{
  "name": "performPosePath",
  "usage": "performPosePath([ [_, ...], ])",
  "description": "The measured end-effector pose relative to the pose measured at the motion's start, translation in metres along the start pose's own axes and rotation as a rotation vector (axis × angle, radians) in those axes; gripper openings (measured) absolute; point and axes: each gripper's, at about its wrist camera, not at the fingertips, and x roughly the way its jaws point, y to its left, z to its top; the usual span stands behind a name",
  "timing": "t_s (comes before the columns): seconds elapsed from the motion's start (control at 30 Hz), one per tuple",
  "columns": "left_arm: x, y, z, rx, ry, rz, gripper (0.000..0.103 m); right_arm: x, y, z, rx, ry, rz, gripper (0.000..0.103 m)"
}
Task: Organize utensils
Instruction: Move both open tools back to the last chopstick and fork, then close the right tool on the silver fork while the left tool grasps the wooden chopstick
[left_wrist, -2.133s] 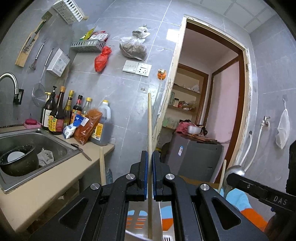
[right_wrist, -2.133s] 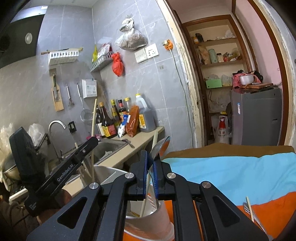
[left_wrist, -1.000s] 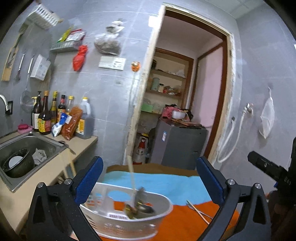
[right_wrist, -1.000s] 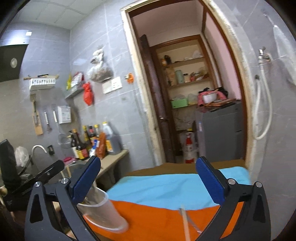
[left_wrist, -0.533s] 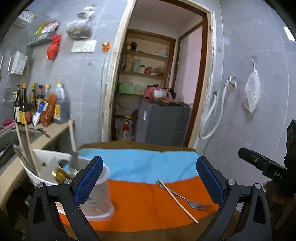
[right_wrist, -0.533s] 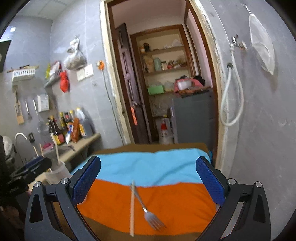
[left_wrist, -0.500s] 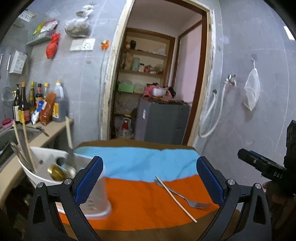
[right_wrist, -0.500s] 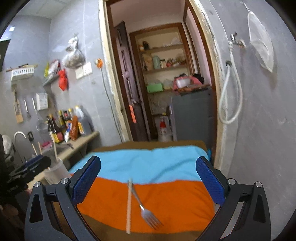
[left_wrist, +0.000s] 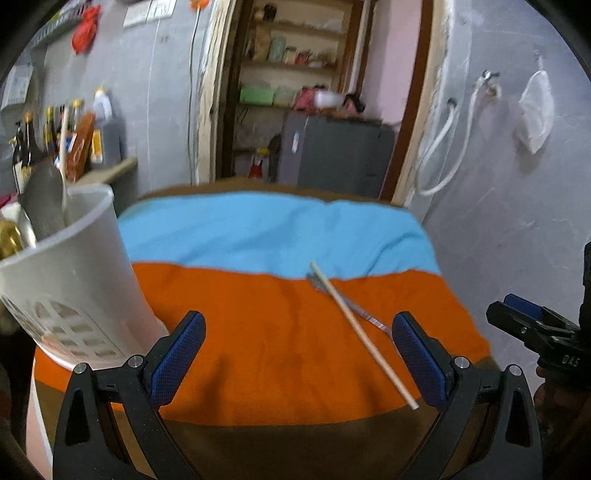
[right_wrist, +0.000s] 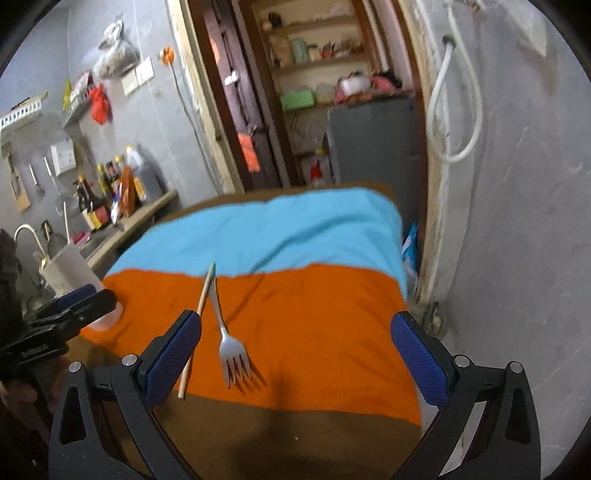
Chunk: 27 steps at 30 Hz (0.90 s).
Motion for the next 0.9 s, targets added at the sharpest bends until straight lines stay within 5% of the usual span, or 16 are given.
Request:
performPosePath([
  [0.5, 0.037, 0.019, -0.009, -0.063, 0.135, 0.062, 0.099, 0.077, 0.04, 0.003, -0.178, 0.252, 0.18, 0.042],
  [0.9, 0.054, 0.007, 0.011, -0.02, 0.206, 0.003, 0.098, 0.091, 0.046, 0.005, -0.232, 0.315, 0.134, 0.008],
])
